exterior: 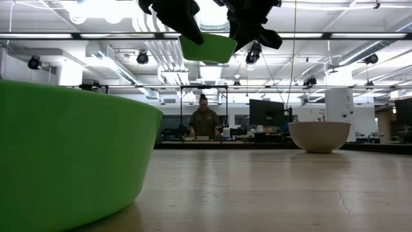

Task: Nest bowls inside each other
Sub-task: Stack the top green bowl on top of the green bowl

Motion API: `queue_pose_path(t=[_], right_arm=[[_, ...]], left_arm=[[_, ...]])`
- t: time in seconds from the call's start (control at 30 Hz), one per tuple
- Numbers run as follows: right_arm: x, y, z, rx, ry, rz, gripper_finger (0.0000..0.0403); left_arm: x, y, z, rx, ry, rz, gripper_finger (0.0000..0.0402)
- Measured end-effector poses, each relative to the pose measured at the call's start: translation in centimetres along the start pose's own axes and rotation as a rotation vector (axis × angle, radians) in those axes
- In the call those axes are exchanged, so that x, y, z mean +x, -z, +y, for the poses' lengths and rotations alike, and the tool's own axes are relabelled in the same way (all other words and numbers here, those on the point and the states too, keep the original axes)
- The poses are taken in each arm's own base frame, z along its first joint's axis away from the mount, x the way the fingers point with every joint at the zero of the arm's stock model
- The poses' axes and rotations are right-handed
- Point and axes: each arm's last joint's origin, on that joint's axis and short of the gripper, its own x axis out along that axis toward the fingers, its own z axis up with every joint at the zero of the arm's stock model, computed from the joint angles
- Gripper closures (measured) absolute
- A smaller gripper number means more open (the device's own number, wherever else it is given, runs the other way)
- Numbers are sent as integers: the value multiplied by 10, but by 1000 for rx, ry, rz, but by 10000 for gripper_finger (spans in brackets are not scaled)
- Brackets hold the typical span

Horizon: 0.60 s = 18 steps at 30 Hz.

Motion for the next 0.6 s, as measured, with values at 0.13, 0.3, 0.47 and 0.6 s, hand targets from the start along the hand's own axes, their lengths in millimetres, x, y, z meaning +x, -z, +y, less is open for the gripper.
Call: queue_pose_path(t=[0.13, 0.3, 0.47, 0.6], right_arm=[[0, 0, 0, 0, 1, 1, 394], [0, 1, -1, 0, 3, 3, 394], [0, 1, 0, -9, 2, 2, 394], [0, 1, 0, -14, 1, 2, 394]], left_arm=[[0, -1, 1, -6, -7, -9, 386], [0, -2, 1, -18, -19, -18, 357], [0, -3, 2, -21, -23, -23, 329], [0, -3, 2, -23, -27, -30, 310]])
